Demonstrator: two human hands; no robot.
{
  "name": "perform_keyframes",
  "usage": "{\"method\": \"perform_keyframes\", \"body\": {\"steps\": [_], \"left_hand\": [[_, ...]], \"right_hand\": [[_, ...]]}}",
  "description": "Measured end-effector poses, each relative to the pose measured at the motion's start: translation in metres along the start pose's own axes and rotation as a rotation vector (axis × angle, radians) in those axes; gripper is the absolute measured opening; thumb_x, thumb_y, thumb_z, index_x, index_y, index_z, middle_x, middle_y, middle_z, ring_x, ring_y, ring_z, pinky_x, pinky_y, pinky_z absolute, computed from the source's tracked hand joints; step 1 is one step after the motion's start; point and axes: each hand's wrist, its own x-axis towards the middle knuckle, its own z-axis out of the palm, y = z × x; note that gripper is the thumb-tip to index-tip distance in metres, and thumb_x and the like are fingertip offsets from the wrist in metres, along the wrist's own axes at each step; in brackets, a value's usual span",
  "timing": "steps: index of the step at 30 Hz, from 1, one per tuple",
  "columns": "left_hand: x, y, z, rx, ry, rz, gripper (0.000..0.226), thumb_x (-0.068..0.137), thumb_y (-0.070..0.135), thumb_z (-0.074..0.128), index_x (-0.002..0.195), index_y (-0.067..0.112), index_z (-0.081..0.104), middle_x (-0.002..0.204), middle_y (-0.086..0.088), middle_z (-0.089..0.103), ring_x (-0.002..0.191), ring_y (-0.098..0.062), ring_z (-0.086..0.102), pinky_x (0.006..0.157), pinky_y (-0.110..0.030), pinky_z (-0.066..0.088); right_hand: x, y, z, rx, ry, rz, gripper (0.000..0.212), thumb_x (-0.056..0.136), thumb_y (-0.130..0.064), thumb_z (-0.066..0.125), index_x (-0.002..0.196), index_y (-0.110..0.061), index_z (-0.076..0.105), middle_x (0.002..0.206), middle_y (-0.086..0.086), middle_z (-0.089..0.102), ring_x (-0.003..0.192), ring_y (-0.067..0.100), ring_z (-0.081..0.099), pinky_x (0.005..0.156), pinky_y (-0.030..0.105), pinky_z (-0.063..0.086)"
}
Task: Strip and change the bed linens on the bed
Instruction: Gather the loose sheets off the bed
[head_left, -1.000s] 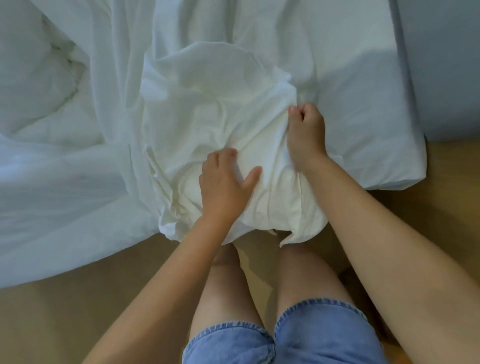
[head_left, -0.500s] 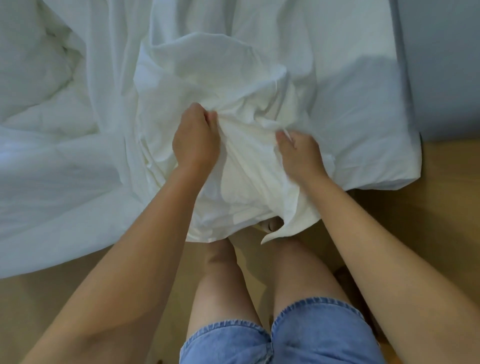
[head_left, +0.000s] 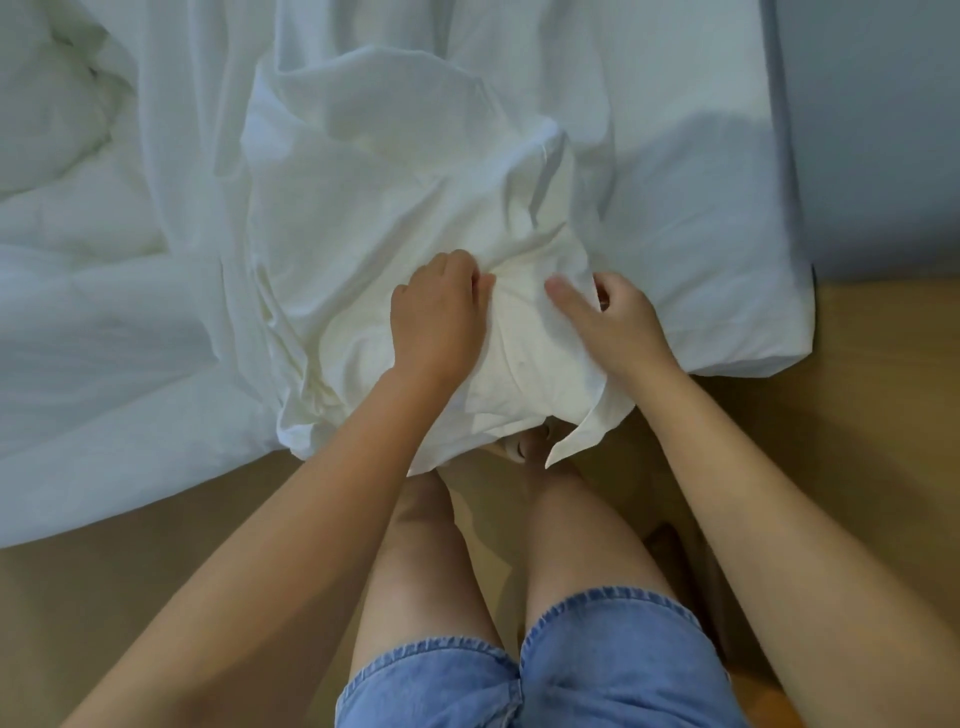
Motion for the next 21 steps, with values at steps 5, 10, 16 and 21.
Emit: {"method": "perform_keyframes", "body": {"steps": [5,10,16,21], "left_hand": [[0.01,0.001,-0.002,-0.027,-0.002,-0.041,0.022,0.098,0.028,0.043,0.083,0.012,0.043,0.084,-0.003,0.047,0.075,-0.022,0.044,0.064,-0.031,0.03],[0.0,0.002,-0.003,-0.073,0.007,0.032,0.035,0.091,0.043,0.054,0.096,0.009,0.053,0.091,0.0,0.047,0.083,-0.02,0.046,0.071,-0.032,0.038],[0.004,-0.001,-0.006,-0.023,0.023,0.007,0.028,0.1,0.034,0.039,0.081,0.014,0.042,0.077,0.002,0.045,0.065,-0.018,0.041,0.051,-0.029,0.019],[0.04,-0.012,-0.028,-0.021,0.165,-0.105,0.023,0.097,0.032,0.042,0.081,0.017,0.042,0.082,0.0,0.045,0.073,-0.019,0.039,0.063,-0.03,0.022]], "right_hand": [[-0.023,0.026,0.01,-0.236,-0.083,0.08,0.041,0.094,-0.043,0.048,0.103,-0.005,0.059,0.093,0.006,0.059,0.091,0.026,0.058,0.071,0.03,0.042],[-0.012,0.026,-0.008,0.561,-0.036,0.319,0.023,0.099,-0.028,0.045,0.094,-0.017,0.064,0.091,0.0,0.071,0.085,0.017,0.068,0.069,0.027,0.053],[-0.011,0.04,-0.019,0.85,-0.267,0.453,0.028,0.098,-0.028,0.048,0.119,-0.013,0.058,0.112,0.004,0.069,0.099,0.017,0.067,0.077,0.03,0.054],[-0.02,0.047,-0.028,0.664,-0.521,0.341,0.043,0.082,-0.022,0.067,0.123,-0.012,0.058,0.123,0.008,0.063,0.114,0.026,0.059,0.099,0.041,0.047]]}}
